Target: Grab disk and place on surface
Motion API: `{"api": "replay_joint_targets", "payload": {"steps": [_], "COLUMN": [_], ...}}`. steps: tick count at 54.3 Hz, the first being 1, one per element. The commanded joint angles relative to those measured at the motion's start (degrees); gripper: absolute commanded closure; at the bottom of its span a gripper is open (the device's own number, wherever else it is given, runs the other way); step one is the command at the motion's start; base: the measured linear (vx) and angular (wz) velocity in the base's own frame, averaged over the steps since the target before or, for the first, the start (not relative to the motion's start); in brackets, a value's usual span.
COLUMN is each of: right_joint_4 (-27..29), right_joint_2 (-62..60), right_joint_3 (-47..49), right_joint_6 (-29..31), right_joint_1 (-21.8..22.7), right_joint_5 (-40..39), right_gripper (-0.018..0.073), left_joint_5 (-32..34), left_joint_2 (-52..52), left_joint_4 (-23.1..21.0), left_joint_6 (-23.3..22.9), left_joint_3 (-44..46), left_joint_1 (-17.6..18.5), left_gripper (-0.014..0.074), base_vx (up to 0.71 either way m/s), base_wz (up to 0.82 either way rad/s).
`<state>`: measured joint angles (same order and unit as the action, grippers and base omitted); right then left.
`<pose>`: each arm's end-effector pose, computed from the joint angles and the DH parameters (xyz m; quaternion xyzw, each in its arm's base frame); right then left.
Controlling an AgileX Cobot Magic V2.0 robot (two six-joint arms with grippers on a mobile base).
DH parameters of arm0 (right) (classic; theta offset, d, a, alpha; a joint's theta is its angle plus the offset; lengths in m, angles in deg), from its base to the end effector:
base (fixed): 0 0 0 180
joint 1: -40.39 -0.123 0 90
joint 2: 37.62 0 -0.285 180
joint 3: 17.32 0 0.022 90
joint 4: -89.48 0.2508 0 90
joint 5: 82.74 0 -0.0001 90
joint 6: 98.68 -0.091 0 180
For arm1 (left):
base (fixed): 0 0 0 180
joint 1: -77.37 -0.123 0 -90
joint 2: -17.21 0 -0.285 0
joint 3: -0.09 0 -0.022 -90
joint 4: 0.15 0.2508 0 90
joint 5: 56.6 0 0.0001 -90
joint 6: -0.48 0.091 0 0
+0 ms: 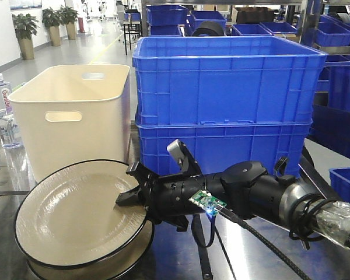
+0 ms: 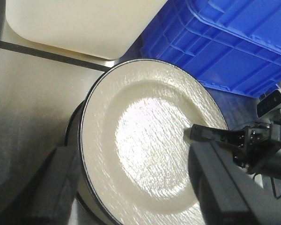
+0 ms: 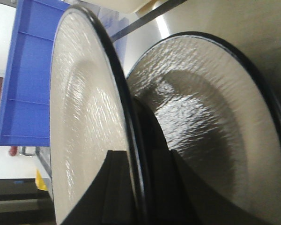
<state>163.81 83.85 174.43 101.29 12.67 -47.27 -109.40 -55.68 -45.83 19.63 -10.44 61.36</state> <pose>0.3810 0.2577 0.2637 0.0261 0.8429 0.4967 0.2053 0.2288 0.0117 0.4019 -0.0790 0.8576 -0.2531 0.4406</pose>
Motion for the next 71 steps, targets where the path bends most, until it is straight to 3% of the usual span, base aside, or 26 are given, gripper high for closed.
{"api": "replay_joint_targets", "payload": {"steps": [1, 13, 21, 31, 39, 50, 58, 64, 71], "right_joint_4": [1.38, -5.00, -7.14, -8.20, -12.17, -20.11, -18.93, -18.81, -18.87], "right_joint_2": [-3.49, -3.36, -3.36, -3.79, -6.11, -9.91, -14.55, -18.73, -22.65], "right_joint_3": [2.46, 2.46, 2.46, 2.53, 2.53, 2.53, 2.53, 2.53, 2.53], "right_joint_6": [0.00, 0.14, 4.34, 9.61, 12.27, 8.77, 7.11, 8.31, 8.50], "right_joint_1": [0.34, 0.34, 0.40, 2.13, 3.94, 7.27, 9.87, 11.35, 11.36], "right_joint_5": [0.09, 0.67, 0.86, 1.90, 2.08, 3.70, 8.44, 10.22, 9.47], "right_gripper": [0.0448, 0.0226, 0.0068, -0.0029, -0.0032, -0.0029, 0.0002, 0.0091, 0.0269], "left_joint_5": [2.42, 3.11, 3.11, 2.45, 2.33, 2.25, 2.21, 2.21, 2.84], "left_joint_2": [1.20, 1.20, 1.20, 1.20, 1.20, 1.20, 1.20, 1.20, 1.20], "left_joint_4": [-3.14, -3.03, -3.03, -3.01, -2.88, -2.48, -2.09, -2.09, -2.55], "left_joint_6": [0.00, 0.00, 0.00, 0.00, 0.00, 0.00, 0.00, 0.00, 0.00], "left_joint_3": [1.93, 1.93, 1.93, 1.93, 1.74, 1.74, 1.74, 1.74, 1.74], "left_joint_1": [0.08, 0.08, 0.08, 0.08, 0.08, 0.08, 0.08, 0.08, 0.08], "left_gripper": [0.0015, 0.0015, 0.0015, 0.0015, 0.0015, 0.0015, 0.0015, 0.0025, 0.0091], "base_vx": [0.00, 0.00, 0.00, 0.00, 0.00, 0.00, 0.00, 0.00, 0.00], "base_wz": [0.00, 0.00, 0.00, 0.00, 0.00, 0.00, 0.00, 0.00, 0.00]}}
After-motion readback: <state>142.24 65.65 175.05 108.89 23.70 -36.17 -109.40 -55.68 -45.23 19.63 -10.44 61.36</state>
